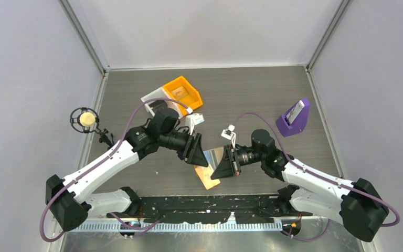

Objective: Take the credit cards out of the card holder
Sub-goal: Place the credit card in the storage box, then remove the credit card from the card holder.

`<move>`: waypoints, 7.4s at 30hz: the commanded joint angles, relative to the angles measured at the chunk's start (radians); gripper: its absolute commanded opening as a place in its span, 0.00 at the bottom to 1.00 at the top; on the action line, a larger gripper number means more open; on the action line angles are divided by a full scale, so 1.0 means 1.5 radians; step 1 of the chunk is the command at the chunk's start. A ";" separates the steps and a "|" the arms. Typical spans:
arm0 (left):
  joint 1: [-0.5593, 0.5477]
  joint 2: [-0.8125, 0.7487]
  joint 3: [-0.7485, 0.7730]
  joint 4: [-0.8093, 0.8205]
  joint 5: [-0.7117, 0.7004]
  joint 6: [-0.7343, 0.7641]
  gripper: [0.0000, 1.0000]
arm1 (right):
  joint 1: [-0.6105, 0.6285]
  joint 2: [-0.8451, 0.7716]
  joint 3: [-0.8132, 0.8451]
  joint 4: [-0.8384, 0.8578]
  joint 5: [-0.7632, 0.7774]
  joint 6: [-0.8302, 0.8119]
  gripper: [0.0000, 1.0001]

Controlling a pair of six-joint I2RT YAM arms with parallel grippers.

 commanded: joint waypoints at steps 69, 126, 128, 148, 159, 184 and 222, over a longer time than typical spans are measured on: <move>0.278 0.481 0.319 0.352 -0.751 -0.248 0.00 | -0.074 -0.006 0.068 -0.188 0.087 -0.137 0.95; 0.320 0.619 0.419 0.305 -0.710 -0.211 0.27 | -0.103 0.046 0.148 -0.345 0.155 -0.217 0.95; 0.320 0.609 0.414 0.303 -0.715 -0.207 0.29 | -0.103 0.045 0.148 -0.346 0.160 -0.216 0.95; 0.324 0.445 0.425 0.060 -0.350 -0.113 0.42 | -0.109 -0.004 0.133 -0.374 0.317 -0.146 0.96; 0.318 0.203 0.111 0.126 -0.130 -0.097 0.39 | -0.108 -0.034 0.043 -0.313 0.339 -0.080 0.94; 0.074 -0.065 -0.387 0.473 -0.244 -0.248 0.41 | -0.093 0.029 -0.030 -0.119 0.442 -0.028 0.54; 0.047 0.218 -0.428 0.674 -0.202 -0.263 0.28 | -0.080 0.188 -0.011 -0.095 0.433 -0.040 0.48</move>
